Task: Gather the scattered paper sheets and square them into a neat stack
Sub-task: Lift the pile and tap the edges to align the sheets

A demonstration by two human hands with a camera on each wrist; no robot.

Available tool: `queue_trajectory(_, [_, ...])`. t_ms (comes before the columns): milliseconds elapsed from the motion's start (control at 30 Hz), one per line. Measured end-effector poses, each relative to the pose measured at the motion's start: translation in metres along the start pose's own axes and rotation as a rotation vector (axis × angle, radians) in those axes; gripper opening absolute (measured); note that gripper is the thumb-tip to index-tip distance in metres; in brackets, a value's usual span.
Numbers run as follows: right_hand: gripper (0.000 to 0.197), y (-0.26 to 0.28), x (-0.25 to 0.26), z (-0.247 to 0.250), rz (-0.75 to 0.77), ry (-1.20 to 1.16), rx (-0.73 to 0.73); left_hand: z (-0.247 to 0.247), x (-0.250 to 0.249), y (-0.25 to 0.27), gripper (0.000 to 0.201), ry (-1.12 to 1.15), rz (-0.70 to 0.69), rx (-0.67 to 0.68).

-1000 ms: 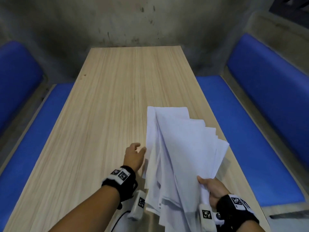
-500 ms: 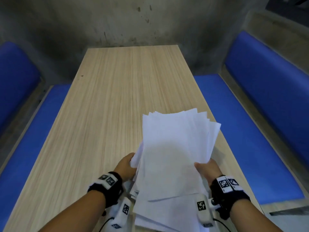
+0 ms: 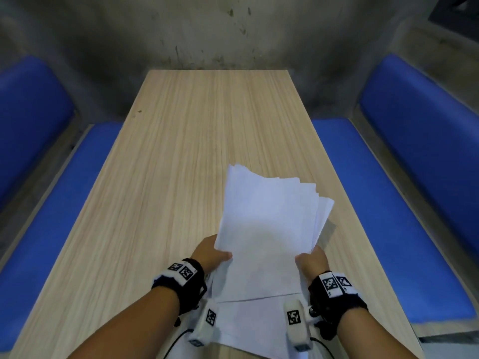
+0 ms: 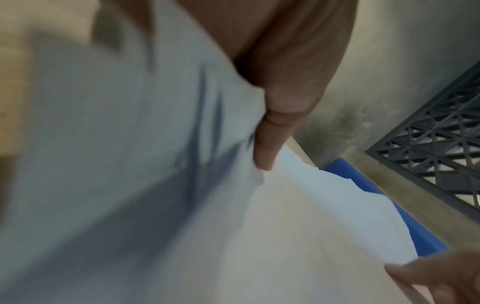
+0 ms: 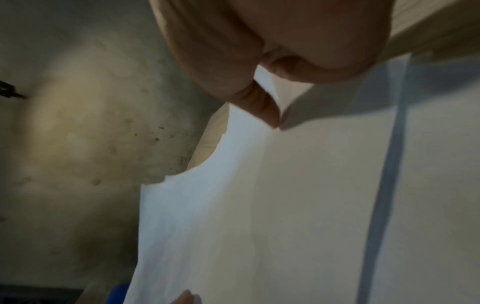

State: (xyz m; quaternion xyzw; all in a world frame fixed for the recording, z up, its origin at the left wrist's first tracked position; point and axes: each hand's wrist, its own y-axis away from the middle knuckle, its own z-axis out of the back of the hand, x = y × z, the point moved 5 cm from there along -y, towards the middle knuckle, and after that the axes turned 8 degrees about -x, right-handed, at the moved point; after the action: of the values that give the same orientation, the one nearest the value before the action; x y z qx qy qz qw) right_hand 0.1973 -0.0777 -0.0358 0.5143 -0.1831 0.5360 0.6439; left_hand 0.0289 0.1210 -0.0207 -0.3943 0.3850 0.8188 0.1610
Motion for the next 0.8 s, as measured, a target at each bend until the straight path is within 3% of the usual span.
queue_trajectory(67, [0.029, 0.007, 0.016, 0.000, 0.112, -0.015, 0.024, 0.010, -0.006, 0.007, 0.030, 0.029, -0.062, -0.066])
queue_trajectory(167, [0.037, 0.028, 0.065, 0.008, 0.339, -0.133, 0.016, 0.043, -0.035, 0.027, 0.023, 0.080, -0.235, -0.197])
queue_trajectory(333, [0.048, 0.086, 0.154, 0.024, 0.671, -0.408, 0.064, 0.105, -0.094, 0.061, 0.025, 0.218, -0.466, -0.441])
queue_trajectory(433, [0.054, 0.110, 0.172, 0.029, 0.812, -0.430, 0.066, 0.118, -0.115, 0.084, 0.029, 0.310, -0.581, -0.508])
queue_trajectory(500, [0.057, 0.116, 0.173, 0.028, 0.843, -0.455, 0.059, 0.120, -0.112, 0.089, 0.025, 0.315, -0.617, -0.530])
queue_trajectory(567, [0.063, 0.115, 0.166, 0.023, 0.822, -0.445, 0.055, 0.120, -0.096, 0.084, 0.019, 0.343, -0.568, -0.516])
queue_trajectory(633, [0.072, 0.112, 0.155, 0.018, 0.781, -0.411, 0.079, 0.116, -0.074, 0.077, 0.033, 0.330, -0.474, -0.498])
queue_trajectory(700, [0.073, 0.110, 0.143, 0.012, 0.735, -0.394, 0.146, 0.109, -0.060, 0.075, 0.015, 0.400, -0.419, -0.457])
queue_trajectory(800, [0.060, 0.112, 0.132, 0.003, 0.686, -0.353, 0.180, 0.094, -0.051, 0.073, 0.037, 0.392, -0.391, -0.365])
